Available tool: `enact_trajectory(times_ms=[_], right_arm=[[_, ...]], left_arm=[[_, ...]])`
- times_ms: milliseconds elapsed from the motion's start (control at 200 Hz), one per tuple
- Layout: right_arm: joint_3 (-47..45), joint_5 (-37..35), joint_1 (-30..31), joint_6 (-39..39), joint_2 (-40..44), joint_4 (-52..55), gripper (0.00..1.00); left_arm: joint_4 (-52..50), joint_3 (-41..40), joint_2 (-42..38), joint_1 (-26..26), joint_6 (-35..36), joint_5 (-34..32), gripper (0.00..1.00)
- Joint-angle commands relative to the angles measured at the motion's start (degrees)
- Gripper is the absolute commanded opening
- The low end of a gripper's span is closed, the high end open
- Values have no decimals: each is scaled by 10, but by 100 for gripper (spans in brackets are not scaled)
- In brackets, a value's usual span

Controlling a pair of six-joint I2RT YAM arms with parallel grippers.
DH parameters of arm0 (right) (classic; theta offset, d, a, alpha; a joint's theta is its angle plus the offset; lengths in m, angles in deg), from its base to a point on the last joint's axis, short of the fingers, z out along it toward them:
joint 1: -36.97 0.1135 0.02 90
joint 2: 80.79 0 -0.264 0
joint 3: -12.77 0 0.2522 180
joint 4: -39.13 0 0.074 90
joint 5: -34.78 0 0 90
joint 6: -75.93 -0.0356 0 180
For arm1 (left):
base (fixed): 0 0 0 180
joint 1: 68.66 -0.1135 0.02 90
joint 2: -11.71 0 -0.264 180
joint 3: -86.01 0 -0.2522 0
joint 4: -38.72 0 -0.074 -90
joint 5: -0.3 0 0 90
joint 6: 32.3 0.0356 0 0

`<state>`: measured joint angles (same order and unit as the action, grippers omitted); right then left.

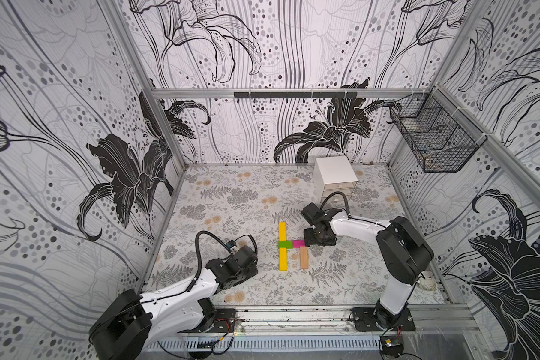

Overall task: Assemble the letter h with building blocks
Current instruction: Adjust the building block at the center of the board.

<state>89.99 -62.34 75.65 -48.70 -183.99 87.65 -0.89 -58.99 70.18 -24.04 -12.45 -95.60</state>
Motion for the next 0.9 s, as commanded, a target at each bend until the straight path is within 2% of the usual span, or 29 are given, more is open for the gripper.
enact_trajectory(times_ms=[0,170,365,451,551,621,631,646,656,711,776,836,891], right_arm=[[-6,-22,4,2,22,38,80],[7,-56,5,4,71,76,82],[1,-116,4,2,227,91,83],[-12,-164,5,-2,305,89,84],[-35,-280,5,-20,383,97,81],[-70,-298,5,18,425,61,86],[-74,-295,5,28,430,52,90],[-79,-291,4,42,434,42,99],[-81,-289,4,49,437,38,100],[-83,-296,5,57,437,39,99],[-88,-334,4,22,420,57,100],[-105,-345,4,56,401,36,91],[-107,-367,4,45,388,40,92]], left_arm=[[-10,0,-7,-3,0,2,40],[-19,18,-8,-3,11,-5,41],[-69,118,-7,-15,79,-71,47],[-89,181,-13,-24,125,-125,56],[-96,259,-16,-30,183,-218,70],[-82,307,-17,-31,229,-302,77],[-80,313,-17,-31,236,-316,78],[-73,320,-16,-32,249,-336,79],[-69,324,-16,-33,260,-349,80],[5,330,-15,-35,353,-400,84],[139,312,-6,-43,481,-442,88],[235,292,13,-50,538,-498,90],[303,273,25,-63,586,-487,93]])
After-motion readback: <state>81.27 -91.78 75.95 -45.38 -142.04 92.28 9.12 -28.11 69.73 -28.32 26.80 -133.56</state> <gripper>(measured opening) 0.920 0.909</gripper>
